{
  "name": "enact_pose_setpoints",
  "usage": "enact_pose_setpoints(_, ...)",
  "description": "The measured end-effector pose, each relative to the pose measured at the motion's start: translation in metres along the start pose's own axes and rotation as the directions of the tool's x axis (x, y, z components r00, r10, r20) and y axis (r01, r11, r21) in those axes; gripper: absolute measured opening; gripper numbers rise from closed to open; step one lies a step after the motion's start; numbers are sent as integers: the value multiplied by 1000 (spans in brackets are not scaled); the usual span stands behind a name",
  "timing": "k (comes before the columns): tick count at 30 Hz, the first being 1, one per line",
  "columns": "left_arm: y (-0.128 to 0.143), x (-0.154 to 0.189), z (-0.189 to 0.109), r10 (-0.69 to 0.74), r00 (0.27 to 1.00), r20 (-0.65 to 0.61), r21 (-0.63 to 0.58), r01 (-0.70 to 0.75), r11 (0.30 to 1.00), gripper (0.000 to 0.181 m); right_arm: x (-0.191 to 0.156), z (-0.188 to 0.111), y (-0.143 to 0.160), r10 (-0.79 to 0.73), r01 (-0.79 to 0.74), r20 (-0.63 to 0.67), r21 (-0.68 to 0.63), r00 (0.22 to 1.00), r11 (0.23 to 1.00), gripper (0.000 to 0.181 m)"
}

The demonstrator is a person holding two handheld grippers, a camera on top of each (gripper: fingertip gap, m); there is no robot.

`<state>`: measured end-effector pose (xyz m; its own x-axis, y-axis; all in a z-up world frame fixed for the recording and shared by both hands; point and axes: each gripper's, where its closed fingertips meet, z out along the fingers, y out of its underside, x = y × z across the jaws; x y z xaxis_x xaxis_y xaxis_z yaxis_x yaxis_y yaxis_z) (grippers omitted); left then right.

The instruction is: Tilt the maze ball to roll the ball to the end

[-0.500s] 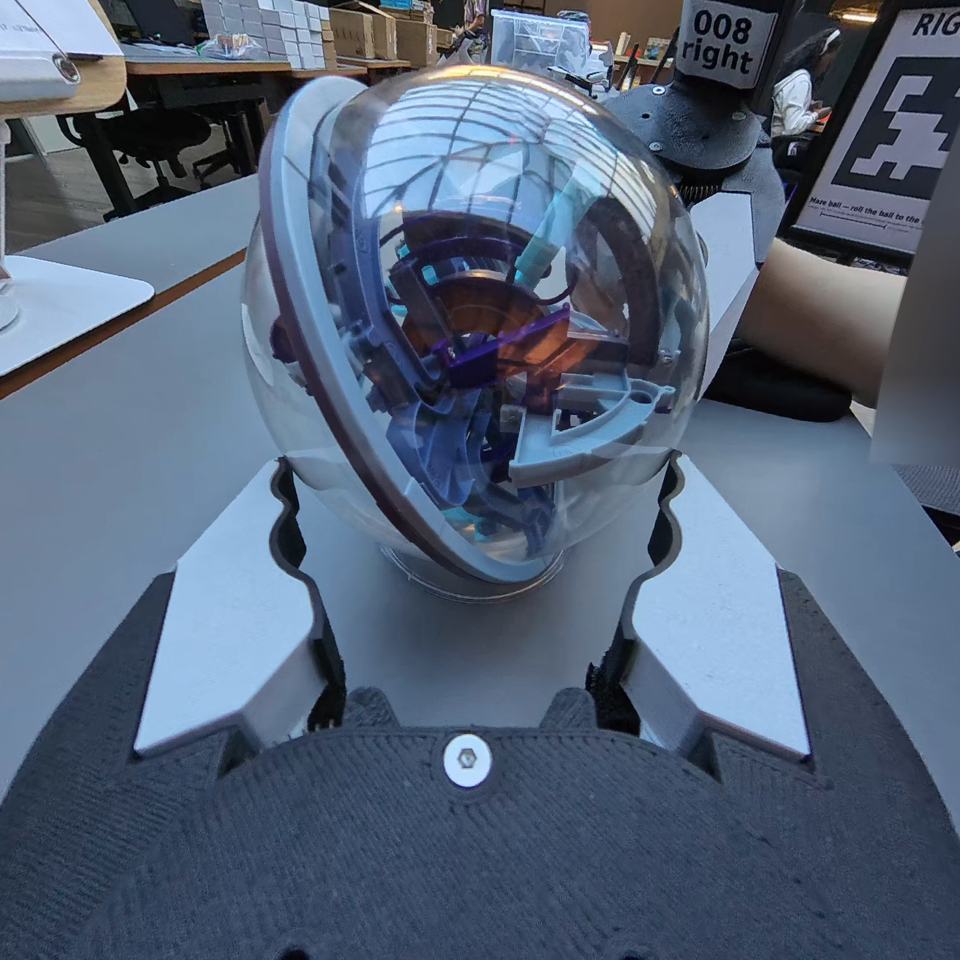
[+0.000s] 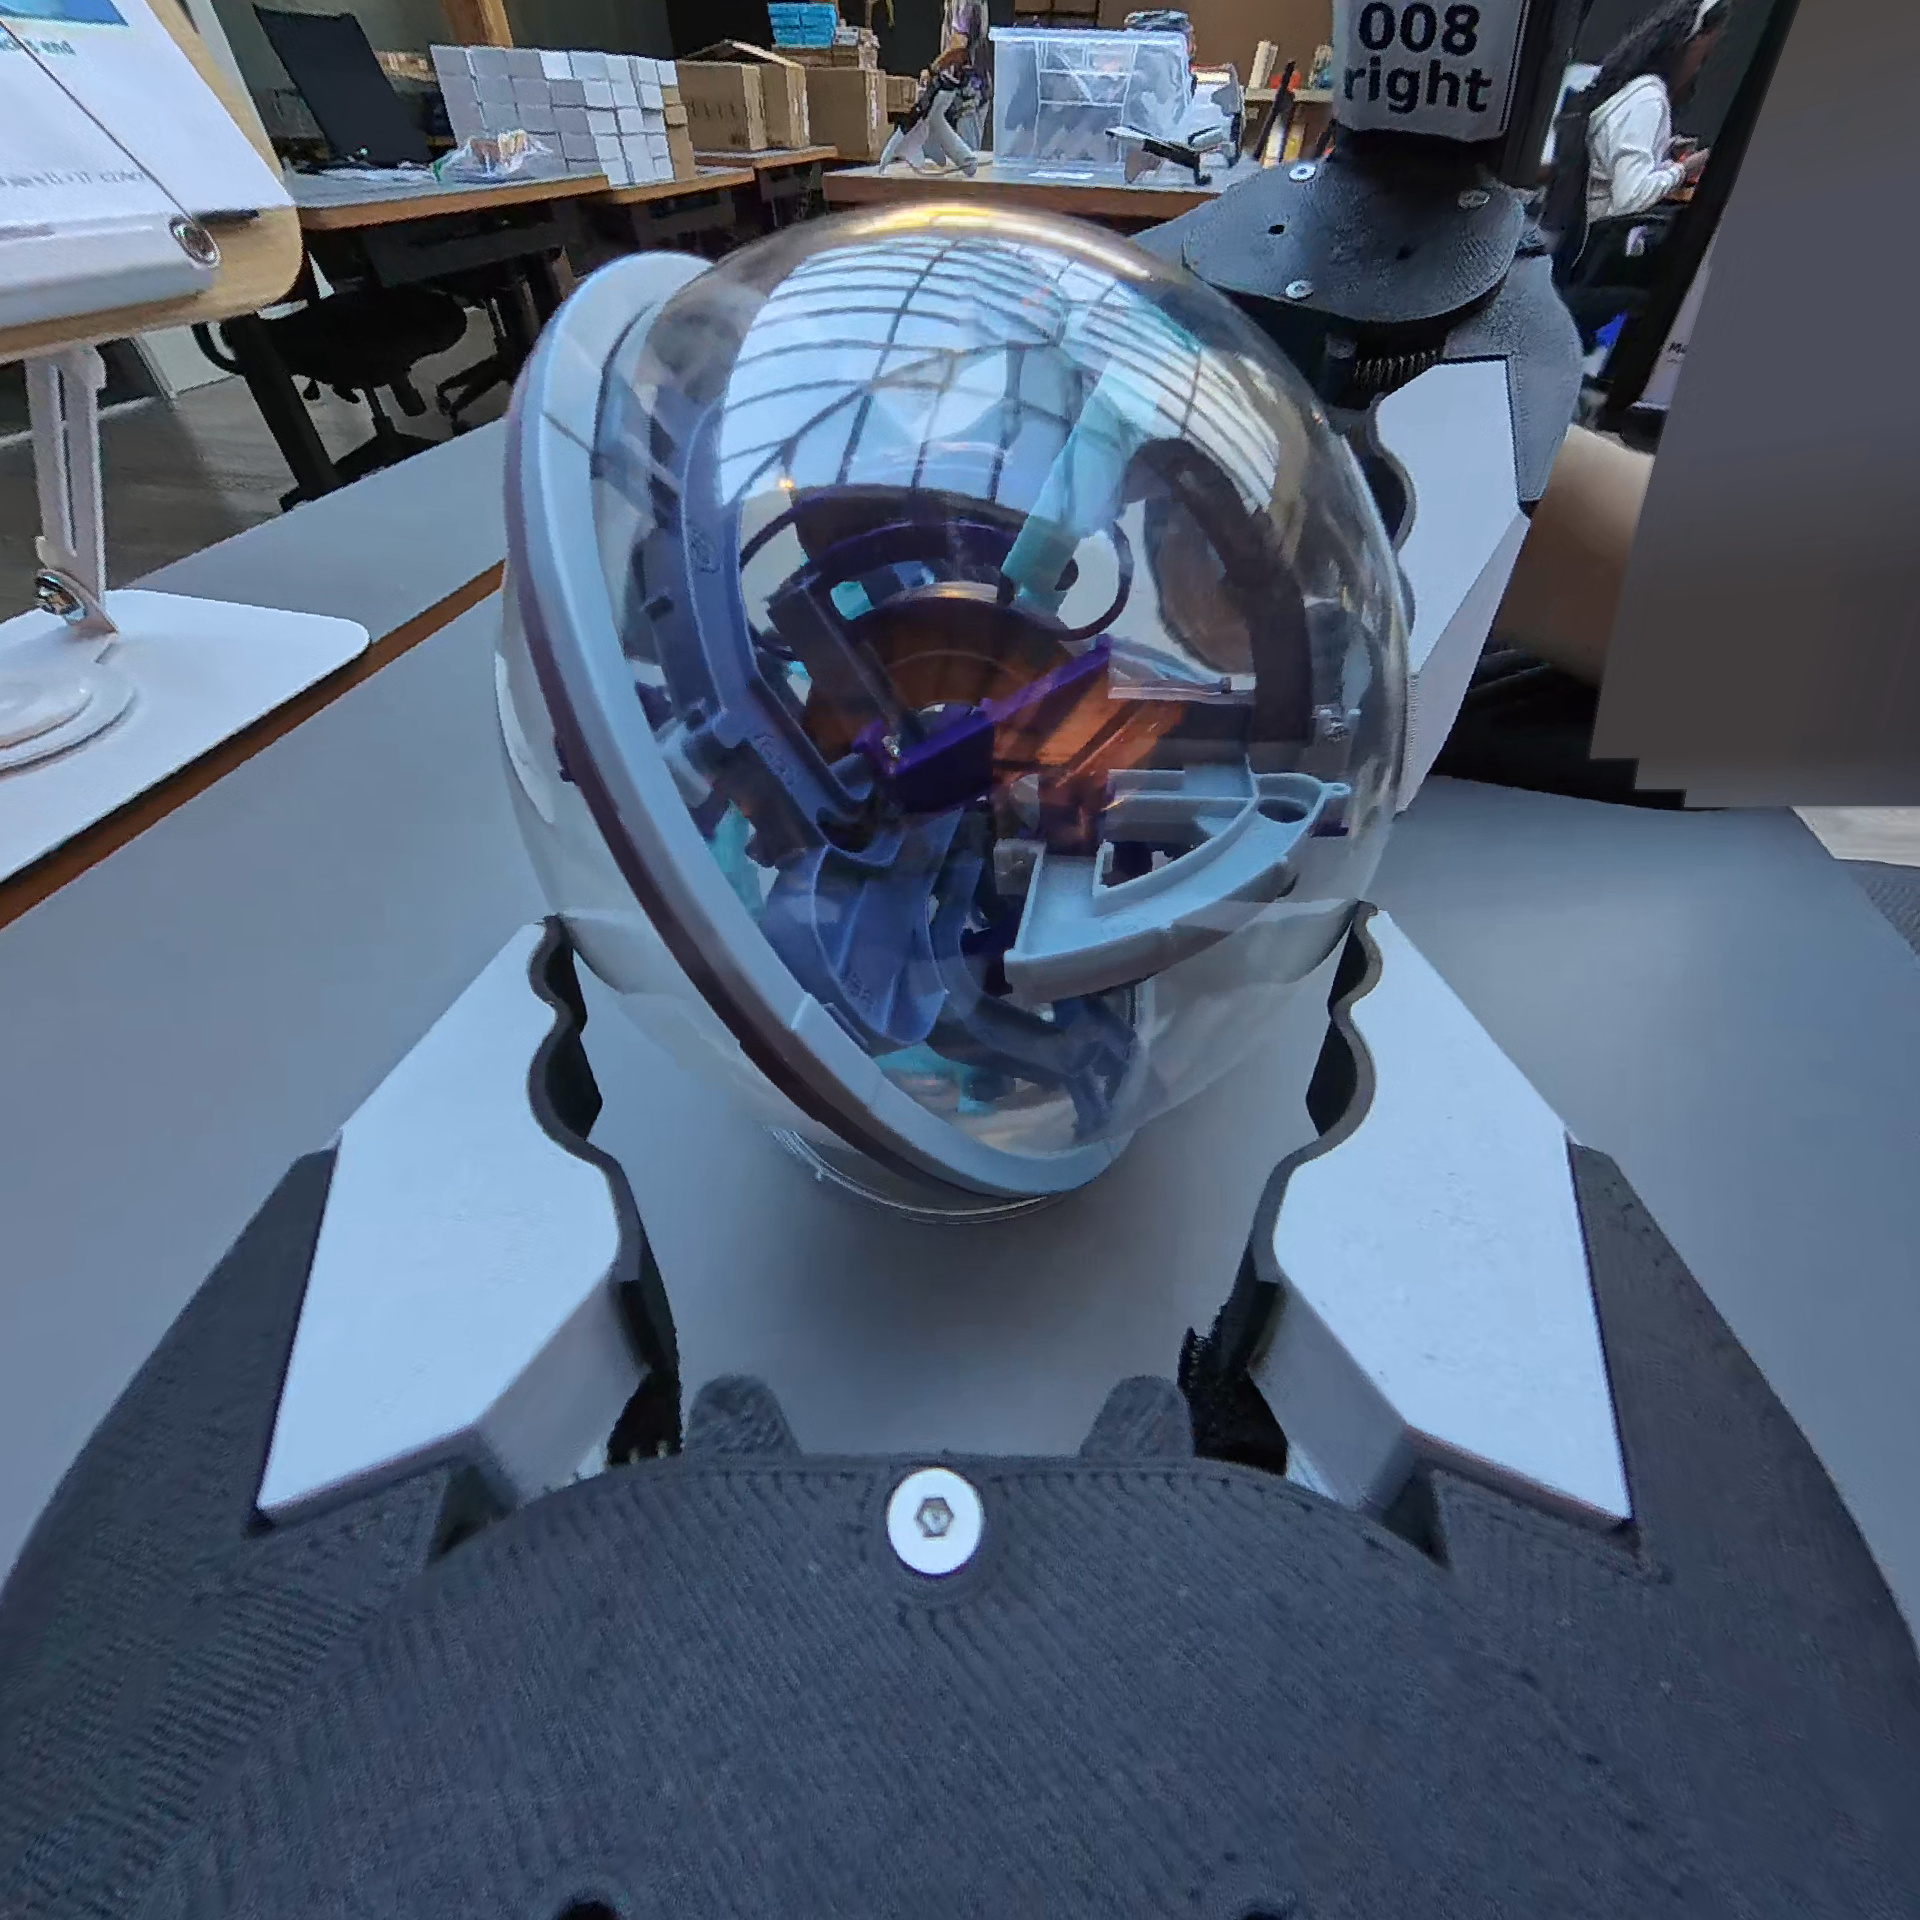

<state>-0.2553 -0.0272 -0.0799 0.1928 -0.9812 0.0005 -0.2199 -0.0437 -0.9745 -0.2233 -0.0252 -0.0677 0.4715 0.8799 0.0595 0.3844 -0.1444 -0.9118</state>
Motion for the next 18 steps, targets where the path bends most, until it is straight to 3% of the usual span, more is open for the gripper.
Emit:
enact_pose_setpoints(6, -15, 2, -11, 183, 977, 111, 42, -189, 981, 136, -3, 0, -2, 14, -14, 18, 18, 1000, 1000, 143)
enact_pose_setpoints(12, -9, 0, -8, 297, 941, 162, -8, -300, 954, 139, -3, 1, -1, -55, 55, 8, 46, 998, 997, 144)
enact_pose_setpoints(18, -4, -2, -7, 314, 935, 164, -30, -314, 949, 140, -1, 2, 4, -129, 130, -13, 41, 992, 991, 143)
